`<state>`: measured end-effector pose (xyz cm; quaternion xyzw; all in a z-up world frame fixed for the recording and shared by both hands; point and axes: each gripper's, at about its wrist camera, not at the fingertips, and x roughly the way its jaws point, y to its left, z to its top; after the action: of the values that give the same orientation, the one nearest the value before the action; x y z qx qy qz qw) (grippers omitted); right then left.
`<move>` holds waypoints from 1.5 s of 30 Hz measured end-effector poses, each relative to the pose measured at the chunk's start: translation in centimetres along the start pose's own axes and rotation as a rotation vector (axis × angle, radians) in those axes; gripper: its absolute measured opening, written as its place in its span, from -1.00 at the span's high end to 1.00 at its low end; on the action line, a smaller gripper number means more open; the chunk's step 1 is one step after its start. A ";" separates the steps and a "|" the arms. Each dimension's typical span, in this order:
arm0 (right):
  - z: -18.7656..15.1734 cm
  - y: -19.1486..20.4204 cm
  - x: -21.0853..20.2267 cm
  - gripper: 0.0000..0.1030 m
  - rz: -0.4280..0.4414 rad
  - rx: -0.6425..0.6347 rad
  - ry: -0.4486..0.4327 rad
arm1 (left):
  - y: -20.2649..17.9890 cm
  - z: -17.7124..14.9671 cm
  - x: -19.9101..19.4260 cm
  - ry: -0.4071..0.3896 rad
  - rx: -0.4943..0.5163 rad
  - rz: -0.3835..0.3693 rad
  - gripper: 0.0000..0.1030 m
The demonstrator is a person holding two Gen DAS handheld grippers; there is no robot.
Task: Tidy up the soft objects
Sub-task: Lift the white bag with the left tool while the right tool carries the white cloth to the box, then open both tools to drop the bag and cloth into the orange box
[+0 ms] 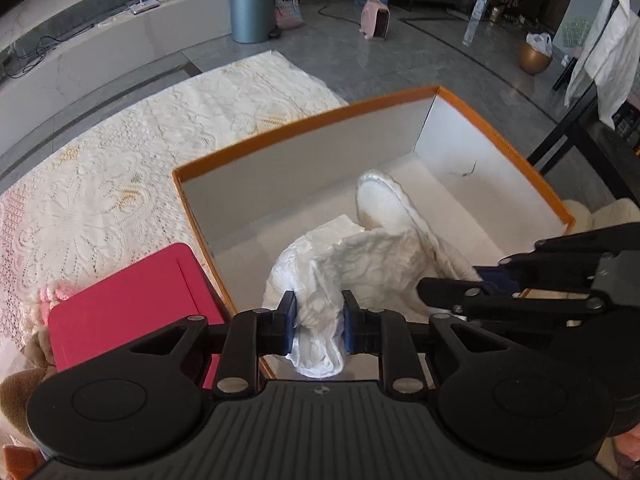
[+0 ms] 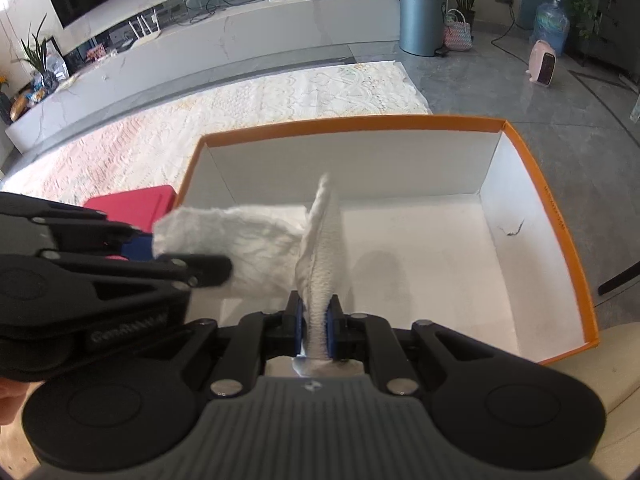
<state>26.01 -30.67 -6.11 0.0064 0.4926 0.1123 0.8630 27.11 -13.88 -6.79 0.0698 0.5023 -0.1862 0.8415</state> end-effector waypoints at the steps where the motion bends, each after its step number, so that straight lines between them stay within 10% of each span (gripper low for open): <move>1: 0.0 -0.1 0.2 0.82 0.007 0.003 0.007 | 0.1 -0.1 0.4 0.013 0.000 0.000 0.52; 14: 0.0 0.2 3.3 0.82 0.083 0.024 0.104 | 0.1 0.5 1.9 0.132 0.095 0.014 0.47; 27: -0.3 -0.5 5.0 0.79 0.104 0.061 0.166 | 2.2 0.4 -0.7 0.101 -0.020 -0.111 -0.05; 33: 0.3 0.0 4.0 0.51 0.102 0.035 0.151 | 2.5 0.3 -1.8 0.046 -0.029 -0.070 0.76; 45: 0.9 1.3 5.8 0.73 0.153 0.064 0.205 | 3.8 -1.4 -5.0 -0.049 -0.110 -0.054 0.81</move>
<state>29.35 -28.16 -10.42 0.0598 0.5796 0.1623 0.7964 25.29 -8.77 -3.35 0.0052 0.4930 -0.1826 0.8507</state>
